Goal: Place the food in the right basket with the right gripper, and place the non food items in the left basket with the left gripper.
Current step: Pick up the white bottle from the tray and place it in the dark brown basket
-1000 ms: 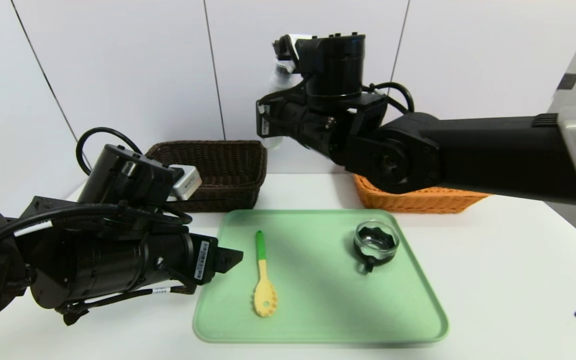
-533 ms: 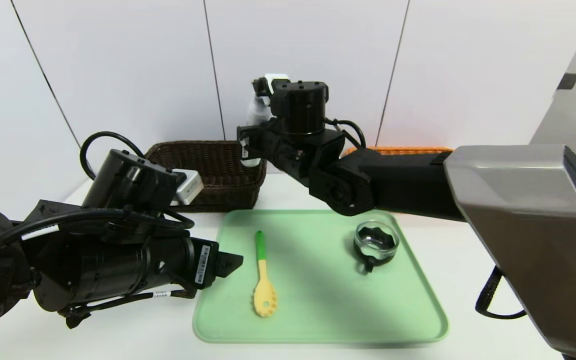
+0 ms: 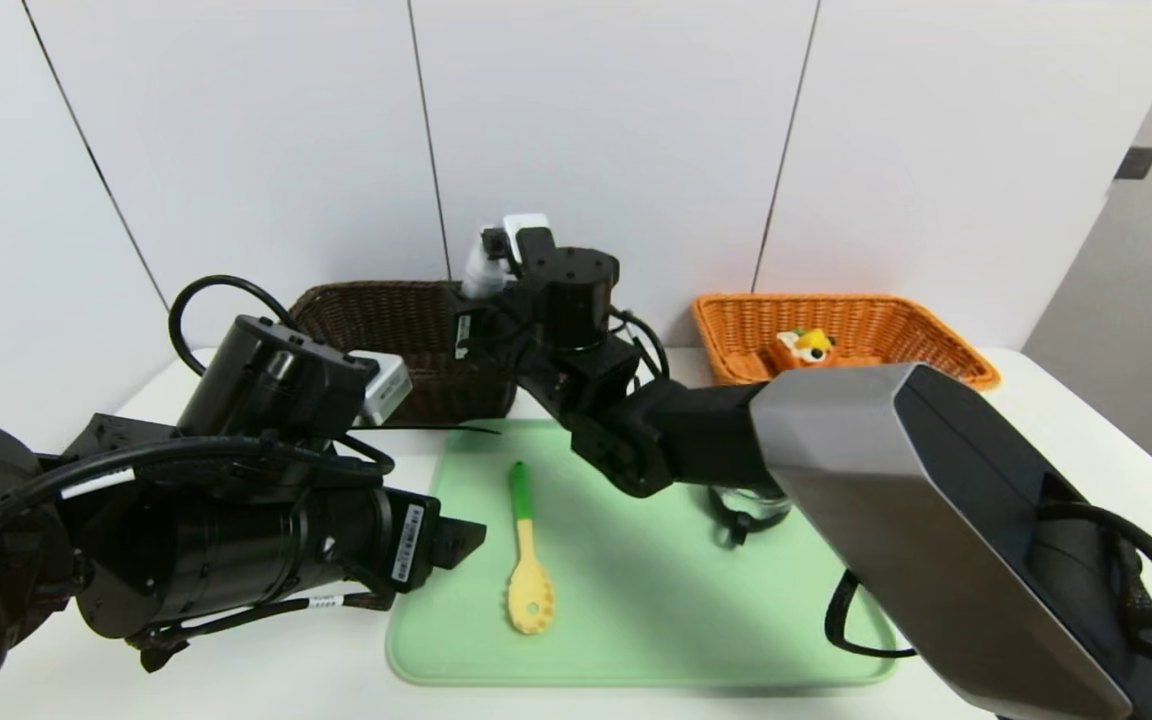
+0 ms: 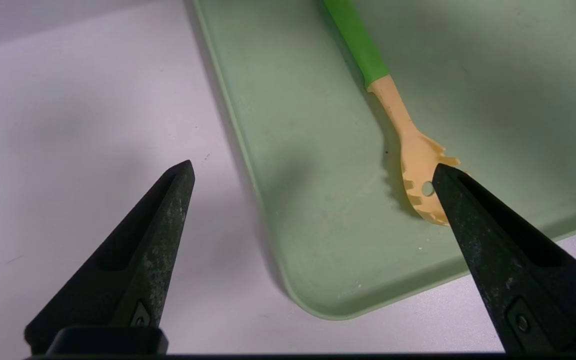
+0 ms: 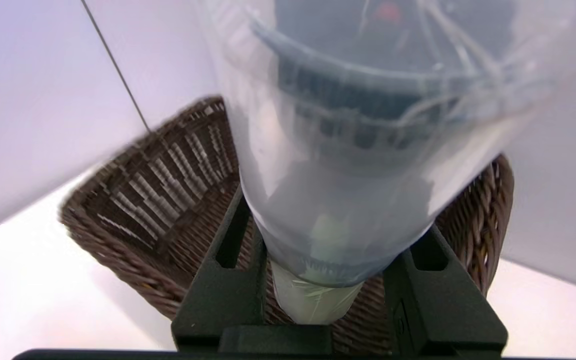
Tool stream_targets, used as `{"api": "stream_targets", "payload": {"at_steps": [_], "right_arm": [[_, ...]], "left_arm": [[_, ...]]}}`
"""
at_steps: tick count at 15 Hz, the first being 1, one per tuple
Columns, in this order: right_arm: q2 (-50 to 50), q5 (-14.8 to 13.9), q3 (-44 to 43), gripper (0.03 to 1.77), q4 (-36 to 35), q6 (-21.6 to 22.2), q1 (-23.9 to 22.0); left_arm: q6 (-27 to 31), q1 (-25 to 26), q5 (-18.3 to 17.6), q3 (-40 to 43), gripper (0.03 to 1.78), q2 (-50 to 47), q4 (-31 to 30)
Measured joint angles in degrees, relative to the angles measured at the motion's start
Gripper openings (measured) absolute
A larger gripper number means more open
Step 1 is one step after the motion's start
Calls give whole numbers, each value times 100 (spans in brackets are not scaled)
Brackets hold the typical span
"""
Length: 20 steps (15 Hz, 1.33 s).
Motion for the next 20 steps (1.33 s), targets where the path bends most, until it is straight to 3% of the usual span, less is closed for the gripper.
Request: {"api": "stream_targets", "payload": {"at_steps": [4,9,14,20], "right_arm": [[69,-177,-2,63,12,-375,4],[66,-154,2,63,89,-378,9],[66,-184,7,112,317,-321,0],[-276,-396,9,143,441,-351,-28]], "left_arm": [[11,-10,-4,0,169,59,-13],[11,-15,-11,-15,169,116,-22],[-4,-21,-15,-34,169,144,-24],[-11,-59,68,-135,169,149,-13]]}}
